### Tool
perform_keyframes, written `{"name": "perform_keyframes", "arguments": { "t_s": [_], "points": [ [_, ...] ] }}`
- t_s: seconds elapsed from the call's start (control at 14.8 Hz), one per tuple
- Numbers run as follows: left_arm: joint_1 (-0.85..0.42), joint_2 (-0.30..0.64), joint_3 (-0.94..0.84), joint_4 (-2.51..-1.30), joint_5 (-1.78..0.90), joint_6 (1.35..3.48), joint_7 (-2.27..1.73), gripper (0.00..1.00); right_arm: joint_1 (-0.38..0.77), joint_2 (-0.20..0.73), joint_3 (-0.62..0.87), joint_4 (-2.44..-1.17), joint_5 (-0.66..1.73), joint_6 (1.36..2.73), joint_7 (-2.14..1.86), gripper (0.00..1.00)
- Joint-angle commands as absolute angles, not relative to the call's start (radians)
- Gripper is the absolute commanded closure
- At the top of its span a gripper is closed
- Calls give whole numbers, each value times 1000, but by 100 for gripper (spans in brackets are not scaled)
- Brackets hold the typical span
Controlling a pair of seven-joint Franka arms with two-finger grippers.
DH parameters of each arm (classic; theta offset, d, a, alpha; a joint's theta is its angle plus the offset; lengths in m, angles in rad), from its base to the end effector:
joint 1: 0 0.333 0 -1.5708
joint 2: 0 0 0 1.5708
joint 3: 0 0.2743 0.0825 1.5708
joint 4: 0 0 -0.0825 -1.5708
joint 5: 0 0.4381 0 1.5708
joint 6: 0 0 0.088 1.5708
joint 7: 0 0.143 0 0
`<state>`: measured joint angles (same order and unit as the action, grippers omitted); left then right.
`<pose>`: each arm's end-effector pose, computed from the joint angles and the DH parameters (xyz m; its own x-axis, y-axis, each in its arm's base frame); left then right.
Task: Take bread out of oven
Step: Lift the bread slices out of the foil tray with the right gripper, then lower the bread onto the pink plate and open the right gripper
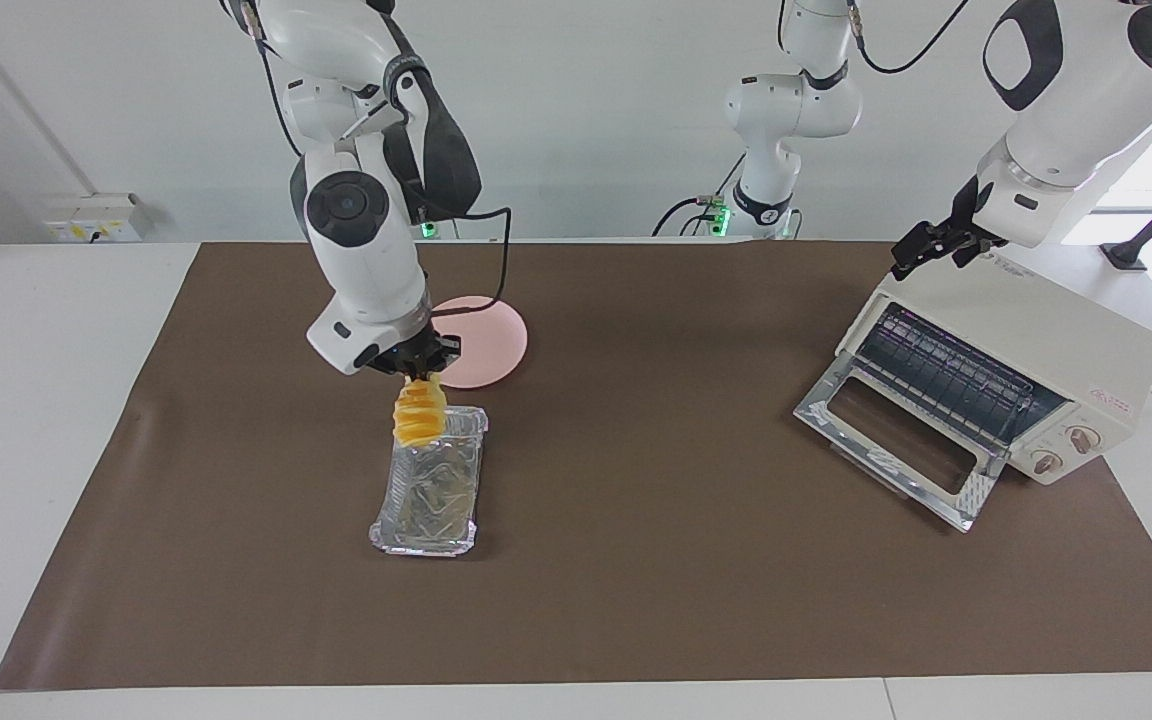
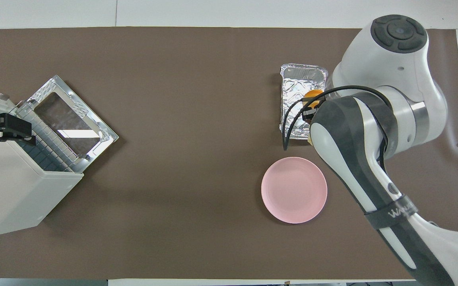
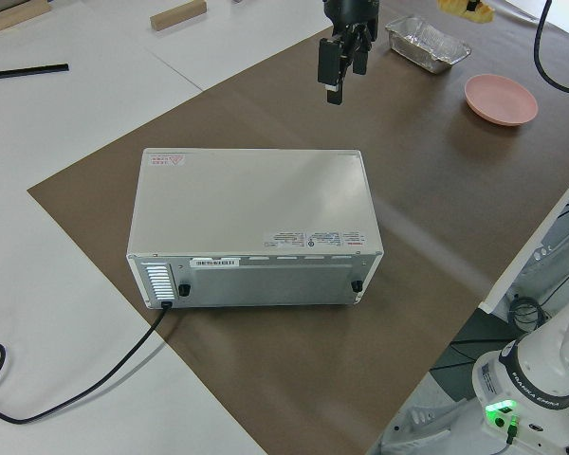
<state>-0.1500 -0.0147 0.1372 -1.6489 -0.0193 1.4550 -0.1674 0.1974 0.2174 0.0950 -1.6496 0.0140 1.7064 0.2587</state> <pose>0.5820 -0.0100 0.5066 0.9720 0.1516 -0.1794 0.1525 -0.9883 -0.0088 0.6195 0.1859 0.3795 0.9863 0.0291 -0.1624 0.0308 -0.9995 0.0079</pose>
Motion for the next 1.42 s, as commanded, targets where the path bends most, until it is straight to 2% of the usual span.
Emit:
{"name": "perform_keyframes", "arguments": {
  "t_s": [0.0, 0.2, 0.34, 0.54, 0.88, 1.28, 1.35],
  "points": [
    [-146, -28, 133, -1658, -3, 1465, -163, 0, 225, 4, 98, -1940, 41, 1796, 278, 100],
    [-146, -28, 133, -1658, -3, 1465, -163, 0, 271, -128, 98, -2156, 43, 1911, 310, 100],
    [-146, -29, 133, -1658, -3, 1465, -163, 0, 325, -184, 98, -2288, 44, 2029, 357, 100],
    [-146, -28, 133, -1658, -3, 1465, -163, 0, 365, -206, 98, -2422, 43, 2179, 388, 100],
    [-146, -28, 133, -1658, -3, 1465, -163, 0, 406, -154, 98, -2503, 43, 2353, 440, 100],
    [-146, -28, 133, -1658, -3, 1465, -163, 0, 419, -126, 98, -2511, 43, 2385, 439, 100],
    [-146, -29, 133, -1658, -3, 1465, -163, 0, 417, -124, 98, -2511, 43, 2385, 440, 85]
  ]
}}
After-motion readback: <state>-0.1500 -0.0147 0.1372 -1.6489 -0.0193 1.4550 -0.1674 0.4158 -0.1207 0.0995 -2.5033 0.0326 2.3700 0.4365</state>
